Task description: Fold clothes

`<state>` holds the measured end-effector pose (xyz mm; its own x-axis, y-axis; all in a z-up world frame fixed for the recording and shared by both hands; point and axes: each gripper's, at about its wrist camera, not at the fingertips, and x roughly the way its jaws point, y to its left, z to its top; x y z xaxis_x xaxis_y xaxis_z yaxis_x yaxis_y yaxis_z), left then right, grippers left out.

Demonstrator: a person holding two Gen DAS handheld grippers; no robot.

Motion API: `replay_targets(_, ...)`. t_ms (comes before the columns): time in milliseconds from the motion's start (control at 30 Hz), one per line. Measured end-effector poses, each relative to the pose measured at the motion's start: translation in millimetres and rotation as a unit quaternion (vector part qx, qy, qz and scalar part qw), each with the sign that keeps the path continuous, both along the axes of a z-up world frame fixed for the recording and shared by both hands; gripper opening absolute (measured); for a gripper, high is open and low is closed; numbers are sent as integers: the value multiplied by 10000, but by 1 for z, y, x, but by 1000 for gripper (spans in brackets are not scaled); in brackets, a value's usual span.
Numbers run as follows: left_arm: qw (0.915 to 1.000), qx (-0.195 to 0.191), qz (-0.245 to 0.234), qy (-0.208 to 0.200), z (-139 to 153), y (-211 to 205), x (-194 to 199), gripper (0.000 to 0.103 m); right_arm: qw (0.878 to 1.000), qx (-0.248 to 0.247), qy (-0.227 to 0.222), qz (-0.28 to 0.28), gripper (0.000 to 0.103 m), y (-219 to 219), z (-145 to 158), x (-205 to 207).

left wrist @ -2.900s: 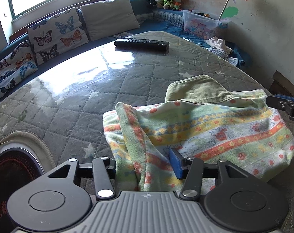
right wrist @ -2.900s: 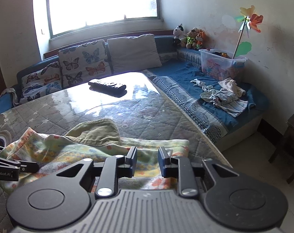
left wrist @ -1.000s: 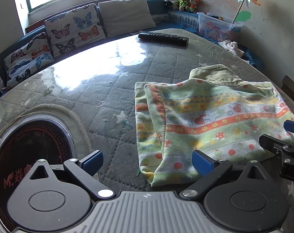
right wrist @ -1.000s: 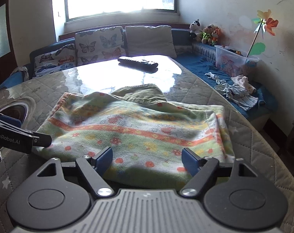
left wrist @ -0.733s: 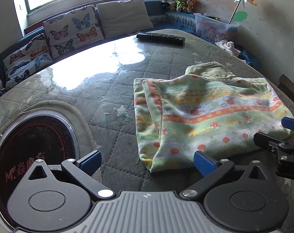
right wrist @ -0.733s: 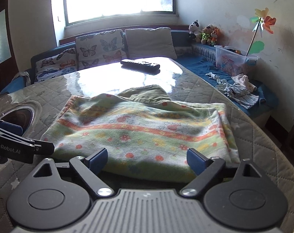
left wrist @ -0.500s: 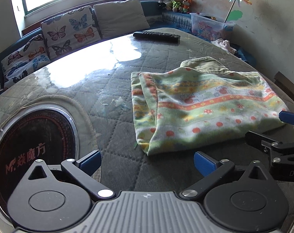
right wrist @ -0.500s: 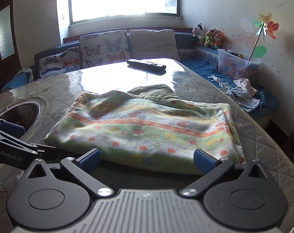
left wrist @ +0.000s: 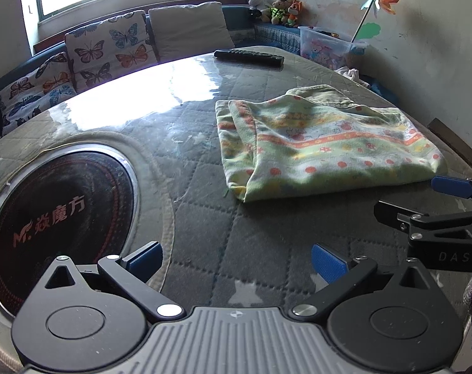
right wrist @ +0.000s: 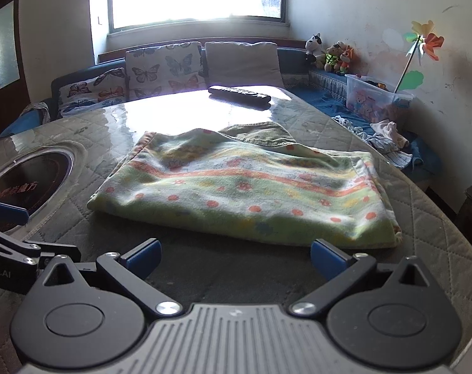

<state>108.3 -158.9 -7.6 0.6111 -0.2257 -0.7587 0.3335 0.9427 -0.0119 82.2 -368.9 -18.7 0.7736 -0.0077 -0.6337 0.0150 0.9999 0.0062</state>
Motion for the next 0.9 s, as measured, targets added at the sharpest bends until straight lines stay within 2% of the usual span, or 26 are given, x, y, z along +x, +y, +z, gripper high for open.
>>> replay_targets(567,9997,114,72,-226,-2,15,-43,103,9997,72,-53,-246,103,19,-1,-29)
replay_targets(900,9996,148,66,-229,-6,12,-55,103,9995,26,-104,-306,103,18,-1,-36)
